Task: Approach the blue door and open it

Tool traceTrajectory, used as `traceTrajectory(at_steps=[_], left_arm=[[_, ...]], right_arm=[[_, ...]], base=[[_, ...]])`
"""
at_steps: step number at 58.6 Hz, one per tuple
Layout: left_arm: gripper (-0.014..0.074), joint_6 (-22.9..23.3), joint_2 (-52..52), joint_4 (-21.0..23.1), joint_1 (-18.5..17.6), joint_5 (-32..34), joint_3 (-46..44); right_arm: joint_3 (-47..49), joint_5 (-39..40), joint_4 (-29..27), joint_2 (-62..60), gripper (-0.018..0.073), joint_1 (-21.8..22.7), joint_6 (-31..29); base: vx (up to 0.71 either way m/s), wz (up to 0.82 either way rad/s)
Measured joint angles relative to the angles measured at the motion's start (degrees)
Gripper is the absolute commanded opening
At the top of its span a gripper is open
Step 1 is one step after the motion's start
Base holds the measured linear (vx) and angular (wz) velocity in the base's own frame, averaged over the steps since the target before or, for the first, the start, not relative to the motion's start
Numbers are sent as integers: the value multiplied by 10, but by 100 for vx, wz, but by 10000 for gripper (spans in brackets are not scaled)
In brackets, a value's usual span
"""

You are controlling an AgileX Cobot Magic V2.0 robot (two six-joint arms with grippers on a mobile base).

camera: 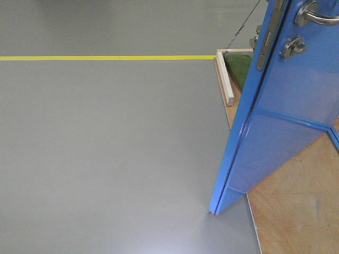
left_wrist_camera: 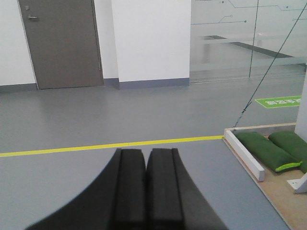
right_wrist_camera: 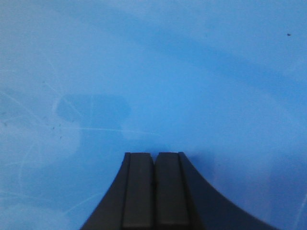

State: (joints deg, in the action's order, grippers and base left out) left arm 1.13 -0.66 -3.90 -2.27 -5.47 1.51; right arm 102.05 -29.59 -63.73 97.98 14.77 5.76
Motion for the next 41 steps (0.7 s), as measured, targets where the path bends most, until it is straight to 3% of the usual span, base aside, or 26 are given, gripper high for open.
traceTrajectory(at_steps=[41], left_arm=[[73,0,0,0,0,0,0]], right_arm=[[-1,-6,5,-1,-1,0,0]], base=[[5,5]])
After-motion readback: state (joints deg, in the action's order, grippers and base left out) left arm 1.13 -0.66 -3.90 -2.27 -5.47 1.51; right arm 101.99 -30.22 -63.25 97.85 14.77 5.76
